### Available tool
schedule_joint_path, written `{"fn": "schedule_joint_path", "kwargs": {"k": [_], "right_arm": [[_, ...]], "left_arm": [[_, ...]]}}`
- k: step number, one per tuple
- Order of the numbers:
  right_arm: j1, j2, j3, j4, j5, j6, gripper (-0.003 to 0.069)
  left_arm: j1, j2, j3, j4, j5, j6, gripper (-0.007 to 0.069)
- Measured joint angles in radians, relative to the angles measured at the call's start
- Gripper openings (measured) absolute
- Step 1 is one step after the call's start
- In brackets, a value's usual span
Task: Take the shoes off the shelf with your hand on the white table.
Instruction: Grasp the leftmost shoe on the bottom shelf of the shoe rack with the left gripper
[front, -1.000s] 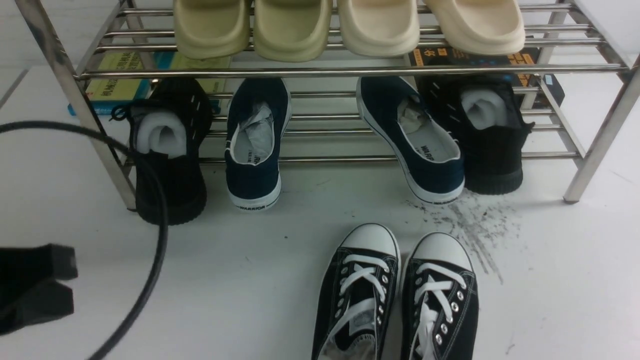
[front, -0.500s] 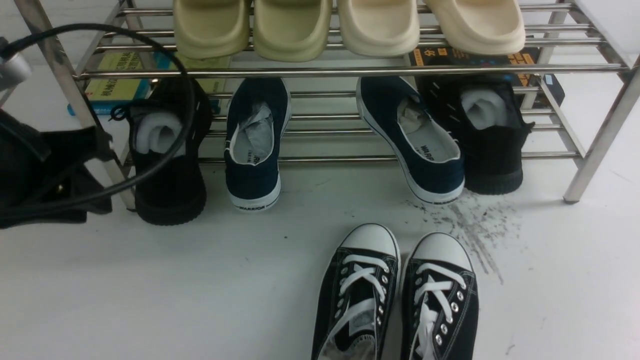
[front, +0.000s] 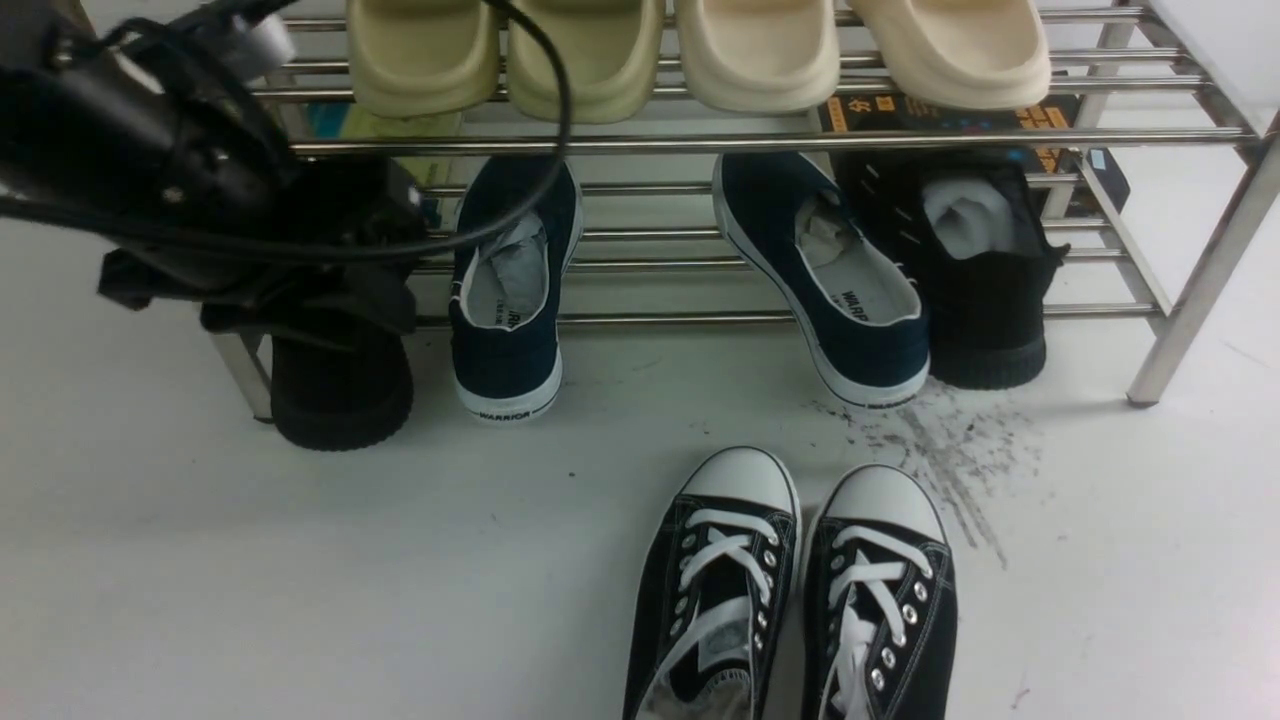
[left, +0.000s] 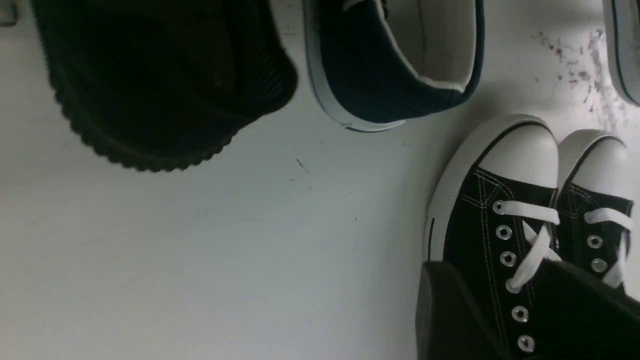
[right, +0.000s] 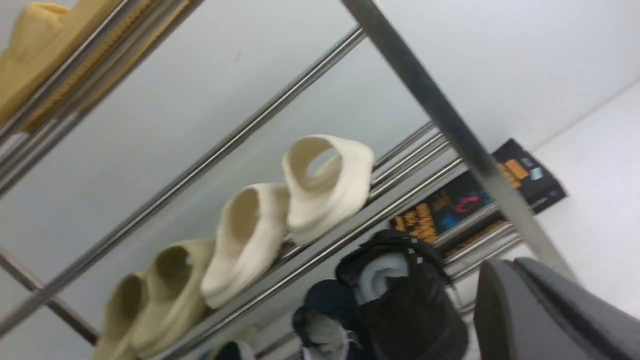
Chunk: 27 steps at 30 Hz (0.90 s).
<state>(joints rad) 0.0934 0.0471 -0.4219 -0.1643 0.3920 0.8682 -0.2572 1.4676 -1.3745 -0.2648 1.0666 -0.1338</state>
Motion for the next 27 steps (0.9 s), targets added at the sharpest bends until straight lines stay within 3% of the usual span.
{"fn": "schedule_joint_path", "kwargs": {"k": [1, 7, 11, 18, 19, 27], "right_arm": [[0.000, 0.004, 0.000, -0.001, 0.000, -0.006, -0.0013], [0.066, 0.168, -0.320, 0.071, 0.556, -0.354, -0.0008], [0.082, 0.301, -0.384, 0.178, 0.720, -0.522, -0.0004], [0.084, 0.453, -0.392, 0.336, 0.757, -0.722, -0.0004], [0.084, 0.473, -0.392, 0.380, 0.757, -0.768, -0.0003], [0.084, 0.485, -0.392, 0.438, 0.757, -0.863, 0.0000]], "left_arm": [[-0.014, 0.005, -0.005, 0.009, 0.000, -0.006, 0.0283], [-0.166, 0.144, -0.131, 0.302, -0.008, -0.234, 0.0283], [-0.208, 0.199, -0.148, 0.418, -0.062, -0.297, 0.0283], [-0.213, 0.286, -0.148, 0.548, -0.139, -0.419, 0.0283], [-0.213, 0.308, -0.148, 0.598, -0.146, -0.487, 0.0283], [-0.220, 0.376, -0.151, 0.731, -0.197, -0.701, 0.0283]]}}
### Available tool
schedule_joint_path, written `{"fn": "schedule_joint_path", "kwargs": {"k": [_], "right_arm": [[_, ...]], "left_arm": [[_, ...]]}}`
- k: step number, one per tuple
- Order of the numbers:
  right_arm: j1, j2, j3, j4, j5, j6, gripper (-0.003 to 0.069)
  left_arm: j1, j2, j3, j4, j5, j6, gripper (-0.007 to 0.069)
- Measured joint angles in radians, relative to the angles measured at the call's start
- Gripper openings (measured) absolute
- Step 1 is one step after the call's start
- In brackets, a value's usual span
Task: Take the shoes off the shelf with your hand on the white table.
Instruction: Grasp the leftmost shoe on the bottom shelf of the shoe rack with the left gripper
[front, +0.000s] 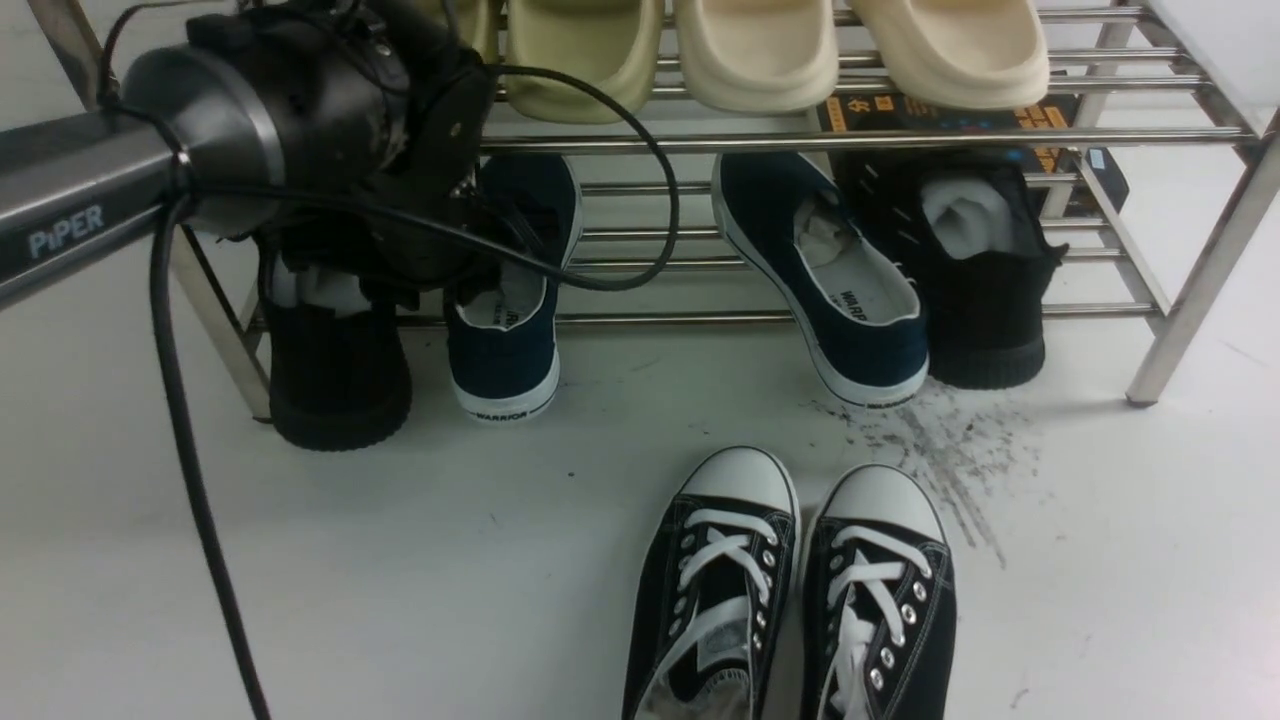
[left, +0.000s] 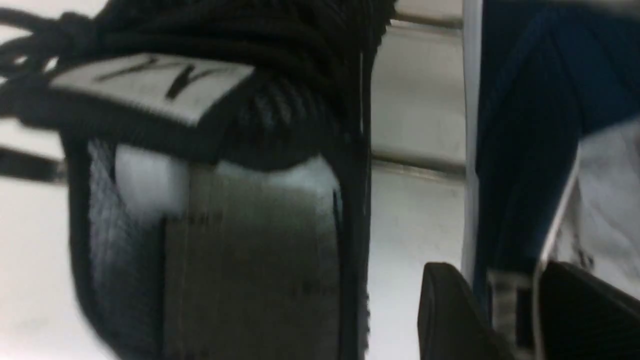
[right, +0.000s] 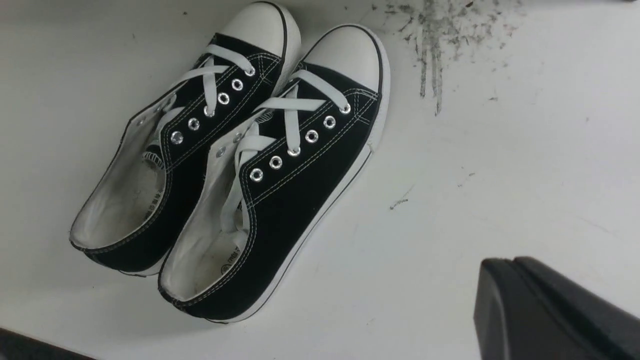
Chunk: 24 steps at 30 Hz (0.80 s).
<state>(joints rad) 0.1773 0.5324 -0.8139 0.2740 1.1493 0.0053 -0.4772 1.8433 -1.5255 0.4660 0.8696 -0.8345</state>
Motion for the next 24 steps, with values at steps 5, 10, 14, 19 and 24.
{"fn": "schedule_joint_path", "kwargs": {"k": [5, 10, 14, 19, 24], "right_arm": [[0.000, 0.000, 0.000, 0.003, 0.000, -0.016, 0.0002], [0.000, 0.000, 0.000, 0.007, 0.000, -0.018, 0.0005], [0.000, 0.000, 0.000, 0.008, 0.000, -0.018, 0.0006], [0.000, 0.000, 0.000, 0.009, 0.000, -0.018, 0.0010], [0.000, 0.000, 0.000, 0.007, 0.000, -0.018, 0.0012]], "left_arm": [[0.000, 0.021, 0.000, 0.007, -0.032, -0.022, 0.0283], [0.000, 0.021, 0.000, 0.000, -0.054, -0.025, 0.0282], [0.000, 0.031, 0.000, -0.001, -0.066, -0.025, 0.0248], [0.000, 0.056, -0.002, -0.027, -0.069, -0.013, 0.0105], [0.003, 0.037, -0.007, -0.137, -0.059, 0.129, 0.0045]]}}
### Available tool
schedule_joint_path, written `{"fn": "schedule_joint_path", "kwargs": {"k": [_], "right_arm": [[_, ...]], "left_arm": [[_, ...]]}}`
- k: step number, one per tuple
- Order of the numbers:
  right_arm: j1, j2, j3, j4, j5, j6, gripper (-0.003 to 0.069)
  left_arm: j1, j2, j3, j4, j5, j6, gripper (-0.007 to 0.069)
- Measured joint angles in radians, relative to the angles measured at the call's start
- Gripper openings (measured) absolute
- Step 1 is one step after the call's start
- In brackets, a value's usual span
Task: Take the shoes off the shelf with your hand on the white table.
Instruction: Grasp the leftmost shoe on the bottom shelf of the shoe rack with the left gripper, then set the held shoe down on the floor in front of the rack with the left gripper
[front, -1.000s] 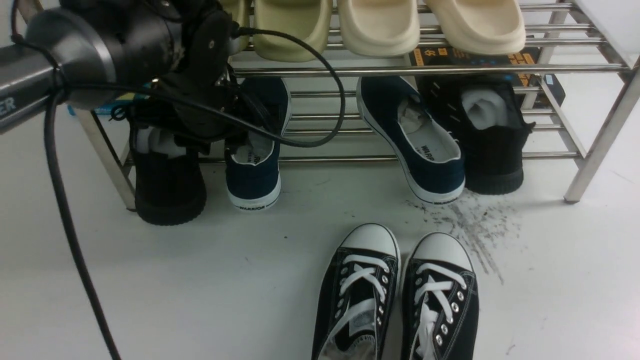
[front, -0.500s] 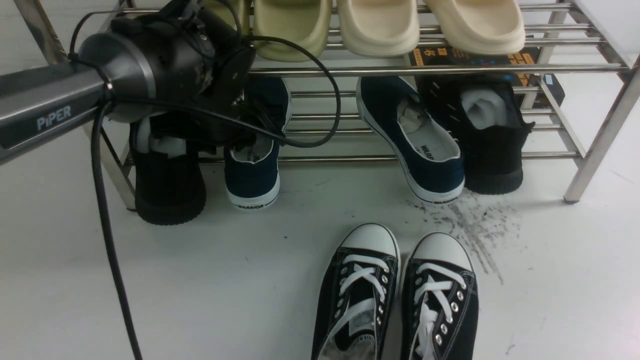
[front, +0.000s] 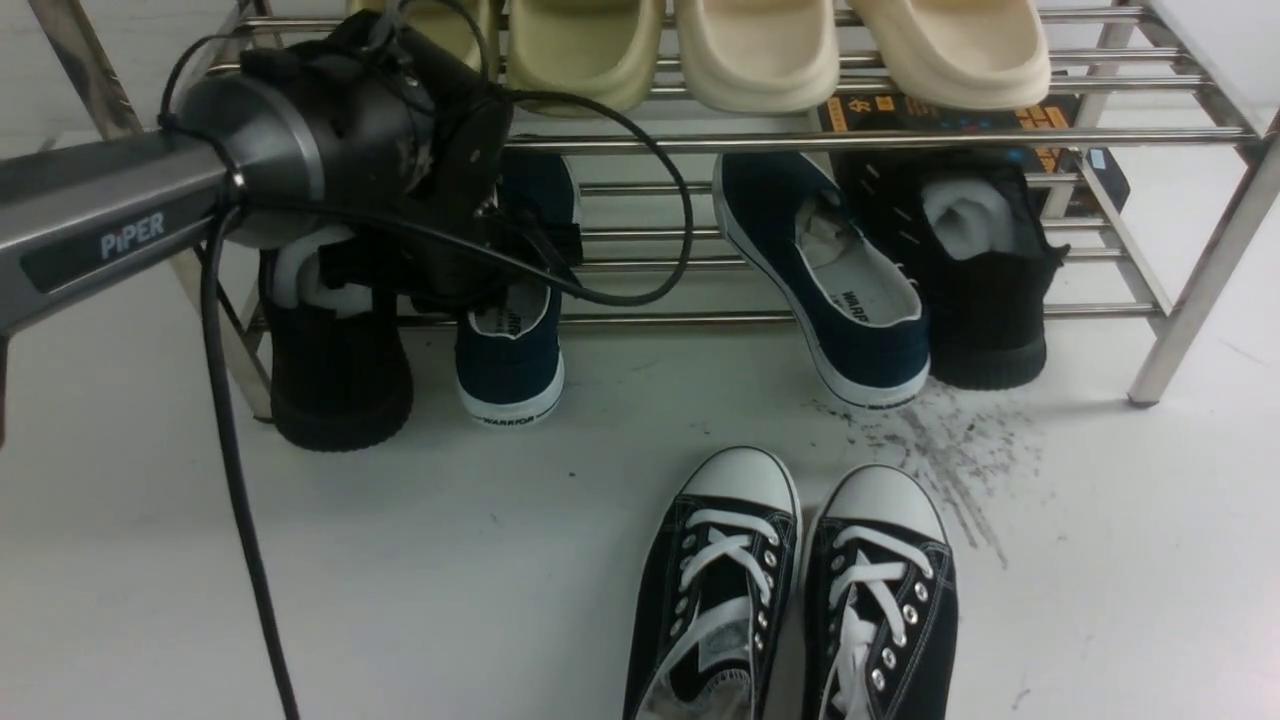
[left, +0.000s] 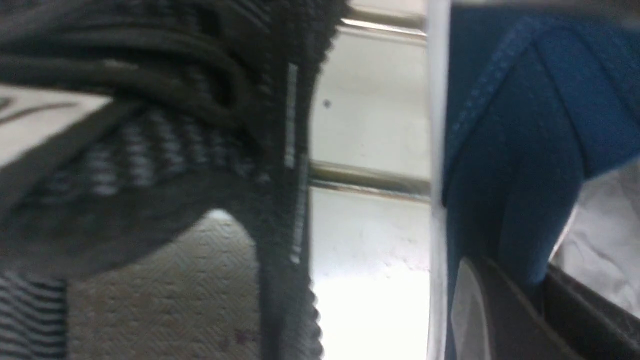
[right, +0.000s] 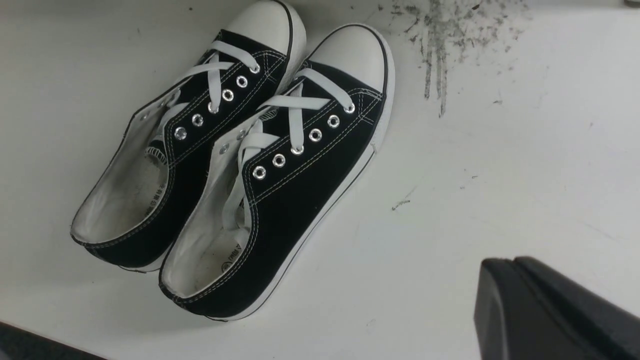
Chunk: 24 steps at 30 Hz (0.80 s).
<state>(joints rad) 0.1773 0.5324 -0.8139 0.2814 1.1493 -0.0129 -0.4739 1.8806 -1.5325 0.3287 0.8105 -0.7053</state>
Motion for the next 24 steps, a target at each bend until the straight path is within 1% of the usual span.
{"fn": "schedule_joint_path", "kwargs": {"k": [1, 3, 6, 8, 10, 11, 13, 15, 16, 17, 20, 22, 24], "right_arm": [[0.000, 0.000, 0.000, 0.000, 0.000, 0.000, 0.0012], [0.000, 0.000, 0.000, -0.003, 0.000, 0.000, 0.0012], [0.000, 0.000, 0.000, -0.005, 0.000, 0.000, 0.0013], [0.000, 0.000, 0.000, -0.006, 0.000, 0.000, 0.0013], [0.000, 0.000, 0.000, -0.006, -0.001, 0.000, 0.0013], [0.000, 0.000, 0.000, -0.008, -0.003, 0.000, 0.0013], [0.000, 0.000, 0.000, -0.011, -0.008, 0.000, 0.0013], [0.000, 0.000, 0.000, -0.012, -0.014, 0.000, 0.0013], [0.000, 0.000, 0.000, -0.012, -0.015, 0.000, 0.0013], [0.000, 0.000, 0.000, -0.012, -0.015, 0.000, 0.0013], [0.000, 0.000, 0.000, -0.012, -0.017, 0.000, 0.0013], [0.000, 0.000, 0.000, -0.012, -0.033, 0.000, 0.0013], [0.000, 0.000, 0.000, -0.012, -0.039, 0.000, 0.0014]], "left_arm": [[0.000, -0.002, 0.000, 0.000, 0.000, 0.007, 0.0045], [-0.001, -0.040, 0.003, -0.118, 0.024, 0.083, 0.0045], [-0.003, -0.110, 0.010, -0.210, 0.057, 0.164, 0.0045], [-0.005, -0.165, 0.010, -0.251, 0.085, 0.210, 0.0043], [-0.008, -0.193, 0.010, -0.266, 0.109, 0.229, 0.0043], [-0.010, -0.238, 0.010, -0.282, 0.148, 0.252, 0.0043], [-0.014, -0.277, 0.010, -0.287, 0.181, 0.267, 0.0042], [-0.030, -0.343, 0.010, -0.270, 0.250, 0.279, 0.0042], [-0.032, -0.352, 0.010, -0.268, 0.255, 0.279, 0.0042], [-0.049, -0.383, 0.013, -0.244, 0.288, 0.279, 0.0042], [-0.094, -0.437, 0.046, -0.210, 0.310, 0.277, 0.0042], [-0.170, -0.495, 0.120, -0.189, 0.310, 0.248, 0.0042], [-0.251, -0.545, 0.213, -0.158, 0.293, 0.180, 0.0042]]}}
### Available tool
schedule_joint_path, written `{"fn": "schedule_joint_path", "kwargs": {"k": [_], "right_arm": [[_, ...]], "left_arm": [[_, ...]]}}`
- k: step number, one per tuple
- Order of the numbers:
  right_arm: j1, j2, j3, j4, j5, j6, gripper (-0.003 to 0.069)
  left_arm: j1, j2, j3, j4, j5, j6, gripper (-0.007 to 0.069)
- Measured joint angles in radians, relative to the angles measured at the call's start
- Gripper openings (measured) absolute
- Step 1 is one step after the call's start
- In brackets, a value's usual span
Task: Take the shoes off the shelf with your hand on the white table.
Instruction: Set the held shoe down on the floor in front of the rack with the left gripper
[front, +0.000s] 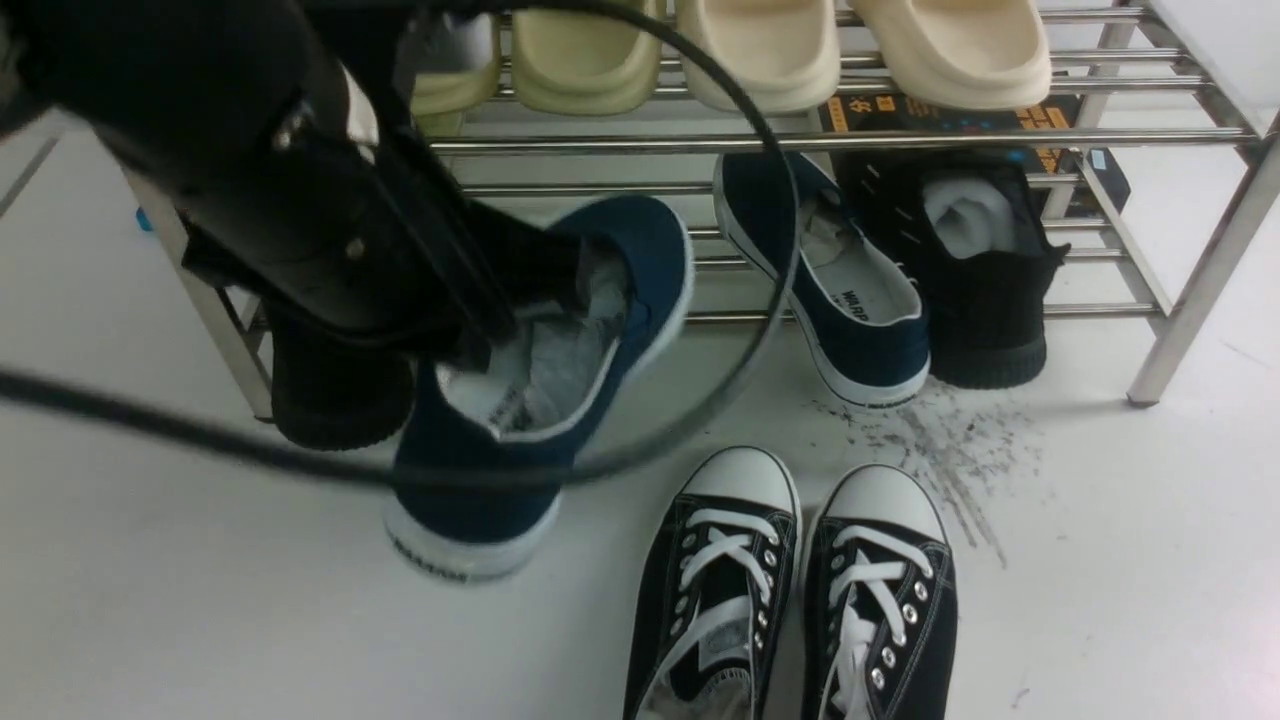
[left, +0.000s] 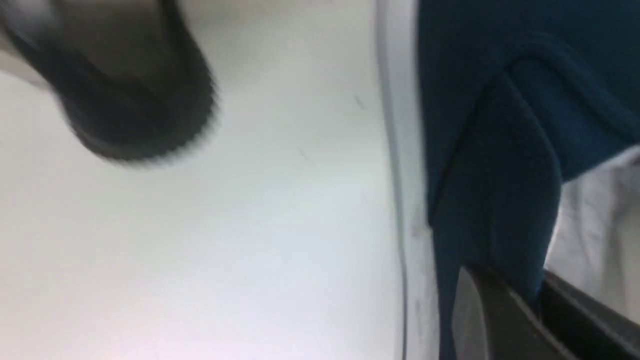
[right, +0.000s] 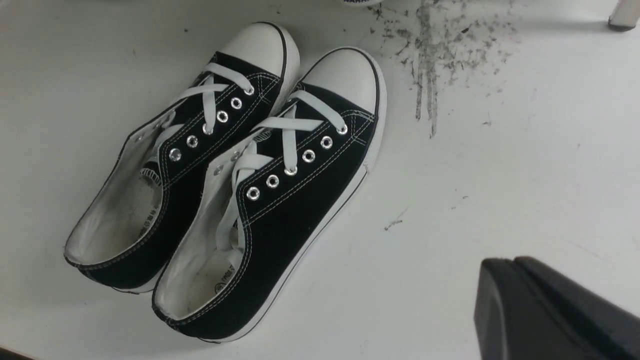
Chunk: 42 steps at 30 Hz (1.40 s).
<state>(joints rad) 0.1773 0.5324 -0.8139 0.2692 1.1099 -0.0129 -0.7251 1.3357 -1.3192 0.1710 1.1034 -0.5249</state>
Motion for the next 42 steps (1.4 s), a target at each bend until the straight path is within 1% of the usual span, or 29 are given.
{"fn": "schedule_joint_path", "kwargs": {"k": [3, 4, 5, 7, 9, 11, 12, 13, 14, 15, 17, 18, 20, 22, 26, 31, 32, 33, 35, 42], "right_arm": [[0.000, 0.000, 0.000, 0.000, -0.002, 0.000, 0.0017], [0.000, 0.000, 0.000, 0.000, -0.002, 0.000, 0.0017], [0.000, 0.000, 0.000, 0.001, -0.003, 0.000, 0.0018], [0.000, 0.000, 0.000, 0.001, -0.007, 0.000, 0.0020], [0.000, 0.000, 0.000, 0.001, -0.009, 0.000, 0.0021], [0.000, 0.000, 0.000, -0.001, -0.015, 0.000, 0.0023], [0.000, 0.000, 0.000, -0.006, -0.015, 0.000, 0.0025], [0.000, 0.000, 0.000, -0.008, -0.015, 0.000, 0.0025], [0.000, 0.000, 0.000, -0.010, -0.015, 0.000, 0.0026], [0.000, 0.000, 0.000, -0.015, -0.016, 0.000, 0.0027], [0.000, 0.000, 0.000, -0.015, -0.017, 0.000, 0.0029], [0.000, 0.000, 0.000, -0.015, -0.017, 0.000, 0.0029], [0.000, 0.000, 0.000, -0.015, -0.017, 0.000, 0.0034], [0.000, 0.000, 0.000, -0.015, -0.018, 0.000, 0.0036], [0.000, 0.000, 0.000, -0.015, -0.017, 0.000, 0.0039], [0.000, 0.000, 0.000, -0.015, -0.006, 0.000, 0.0041], [0.000, 0.000, 0.000, -0.015, -0.005, 0.000, 0.0041], [0.000, 0.000, 0.000, -0.015, -0.004, 0.000, 0.0043], [0.000, 0.000, 0.000, -0.015, -0.003, 0.000, 0.0046], [0.000, 0.000, 0.000, -0.014, -0.001, 0.000, 0.0055]], "left_arm": [[-0.069, -0.056, 0.138, 0.048, -0.012, -0.132, 0.0041], [-0.076, -0.060, 0.148, 0.056, -0.012, -0.143, 0.0041], [-0.092, -0.084, 0.217, 0.078, -0.016, -0.212, 0.0041], [-0.100, -0.120, 0.322, 0.115, -0.045, -0.313, 0.0041], [-0.100, -0.136, 0.376, 0.133, -0.067, -0.370, 0.0041], [-0.100, -0.157, 0.478, 0.198, -0.154, -0.503, 0.0041], [-0.100, -0.158, 0.511, 0.218, -0.183, -0.550, 0.0041], [-0.100, -0.158, 0.543, 0.239, -0.221, -0.591, 0.0041], [-0.100, -0.158, 0.549, 0.247, -0.237, -0.599, 0.0041], [-0.100, -0.157, 0.592, 0.268, -0.291, -0.650, 0.0041], [-0.100, -0.153, 0.653, 0.292, -0.365, -0.710, 0.0041], [-0.100, -0.153, 0.658, 0.292, -0.365, -0.714, 0.0041], [-0.100, -0.149, 0.713, 0.311, -0.425, -0.746, 0.0041], [-0.100, -0.149, 0.740, 0.318, -0.446, -0.771, 0.0041], [-0.100, -0.149, 0.765, 0.340, -0.452, -0.826, 0.0041], [-0.100, -0.148, 0.779, 0.447, -0.432, -0.986, 0.0041], [-0.100, -0.148, 0.779, 0.451, -0.432, -0.993, 0.0041], [-0.100, -0.148, 0.781, 0.482, -0.430, -1.038, 0.0041], [-0.100, -0.148, 0.782, 0.506, -0.428, -1.077, 0.0041], [-0.100, -0.148, 0.790, 0.521, -0.419, -1.101, 0.0042]]}}
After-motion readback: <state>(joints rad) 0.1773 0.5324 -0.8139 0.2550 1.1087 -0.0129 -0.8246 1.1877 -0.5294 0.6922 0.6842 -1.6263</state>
